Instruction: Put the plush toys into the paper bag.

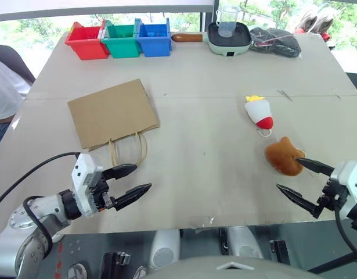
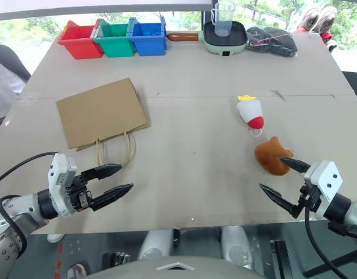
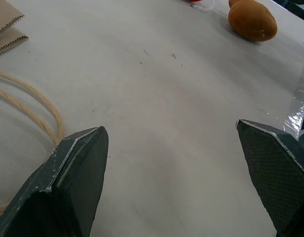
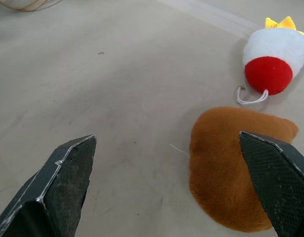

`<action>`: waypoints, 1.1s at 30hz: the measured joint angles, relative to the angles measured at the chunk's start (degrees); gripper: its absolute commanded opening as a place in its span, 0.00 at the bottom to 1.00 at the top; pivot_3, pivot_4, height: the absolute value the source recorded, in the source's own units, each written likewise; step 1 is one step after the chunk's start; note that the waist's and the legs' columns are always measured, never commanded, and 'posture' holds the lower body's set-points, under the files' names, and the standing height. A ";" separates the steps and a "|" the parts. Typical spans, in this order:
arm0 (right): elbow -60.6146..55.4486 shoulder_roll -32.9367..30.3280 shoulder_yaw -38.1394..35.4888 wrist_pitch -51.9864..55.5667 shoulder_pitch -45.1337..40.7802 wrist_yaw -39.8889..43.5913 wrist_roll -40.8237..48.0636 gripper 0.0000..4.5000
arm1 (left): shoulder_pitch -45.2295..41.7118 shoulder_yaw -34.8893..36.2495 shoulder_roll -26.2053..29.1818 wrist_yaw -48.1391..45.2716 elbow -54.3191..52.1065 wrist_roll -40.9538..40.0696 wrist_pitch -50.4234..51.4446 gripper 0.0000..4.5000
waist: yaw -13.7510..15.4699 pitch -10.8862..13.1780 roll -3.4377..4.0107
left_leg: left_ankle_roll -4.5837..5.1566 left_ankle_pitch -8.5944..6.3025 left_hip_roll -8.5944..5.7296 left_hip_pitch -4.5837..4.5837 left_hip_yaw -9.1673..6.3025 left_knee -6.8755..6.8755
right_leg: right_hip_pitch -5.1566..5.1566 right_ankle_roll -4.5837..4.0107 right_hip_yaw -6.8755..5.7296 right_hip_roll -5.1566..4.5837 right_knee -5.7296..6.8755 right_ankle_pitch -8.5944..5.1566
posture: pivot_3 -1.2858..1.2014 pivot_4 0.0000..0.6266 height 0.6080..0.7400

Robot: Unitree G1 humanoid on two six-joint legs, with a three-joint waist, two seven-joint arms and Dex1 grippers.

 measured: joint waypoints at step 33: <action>-6.82 2.76 19.13 0.55 -6.21 -5.17 0.88 1.00 | -19.96 -7.06 8.13 -7.75 39.48 34.61 -55.59 0.99 | 0.18 -0.21 -0.37 | 0.00 0.02 0.10 0.10 0.19 0.15 | -0.01 0.05 -0.04 -0.01 0.59 -0.01 | 0.52 0.24 1.00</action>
